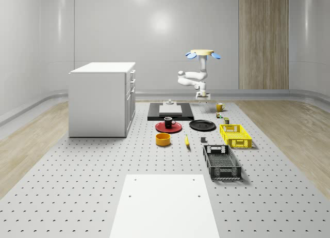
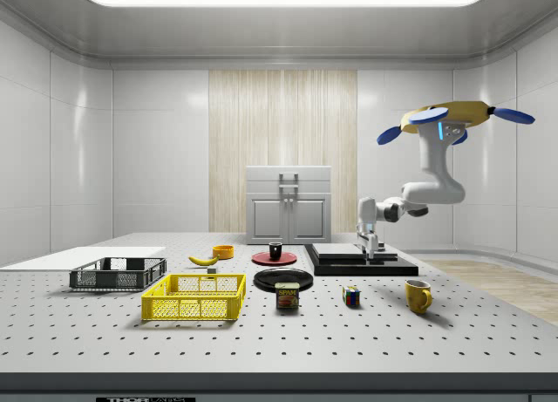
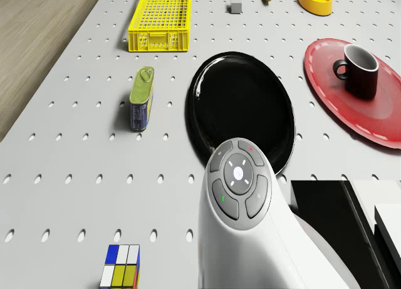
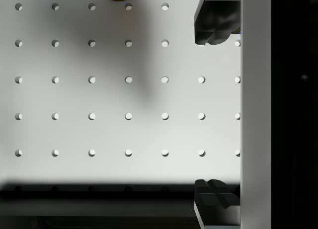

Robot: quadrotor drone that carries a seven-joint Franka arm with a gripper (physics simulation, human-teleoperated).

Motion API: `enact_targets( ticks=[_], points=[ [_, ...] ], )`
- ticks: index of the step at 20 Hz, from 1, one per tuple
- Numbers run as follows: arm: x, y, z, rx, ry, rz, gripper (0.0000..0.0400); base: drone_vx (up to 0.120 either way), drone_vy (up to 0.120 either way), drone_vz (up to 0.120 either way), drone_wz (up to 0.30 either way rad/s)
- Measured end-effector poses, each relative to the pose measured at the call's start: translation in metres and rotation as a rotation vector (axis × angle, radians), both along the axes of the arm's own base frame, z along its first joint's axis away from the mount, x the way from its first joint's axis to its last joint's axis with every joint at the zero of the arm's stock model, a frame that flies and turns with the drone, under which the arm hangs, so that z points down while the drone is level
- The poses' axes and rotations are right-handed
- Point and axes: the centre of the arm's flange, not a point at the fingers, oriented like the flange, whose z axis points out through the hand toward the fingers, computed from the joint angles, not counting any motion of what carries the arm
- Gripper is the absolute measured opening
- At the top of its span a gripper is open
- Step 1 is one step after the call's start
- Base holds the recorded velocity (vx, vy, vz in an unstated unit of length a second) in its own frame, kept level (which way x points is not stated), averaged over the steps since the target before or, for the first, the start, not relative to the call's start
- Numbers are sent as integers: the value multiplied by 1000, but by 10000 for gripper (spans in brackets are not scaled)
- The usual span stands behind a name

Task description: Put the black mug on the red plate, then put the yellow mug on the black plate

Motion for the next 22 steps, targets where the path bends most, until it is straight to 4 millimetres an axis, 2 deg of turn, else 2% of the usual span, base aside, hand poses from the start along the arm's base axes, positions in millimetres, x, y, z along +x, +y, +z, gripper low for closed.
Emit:
enact_targets(
  ticks=[15, 20, 22],
  points=[
    [0, 0, 0, 0, 0, 0, 400, -120, 120, 0, 0],
    [0, 0, 0, 0, 0, 0, 400, -16, 120, 0, 0],
    [0, 0, 0, 0, 0, 0, 400, -120, 120, 0, 0]
  ],
)
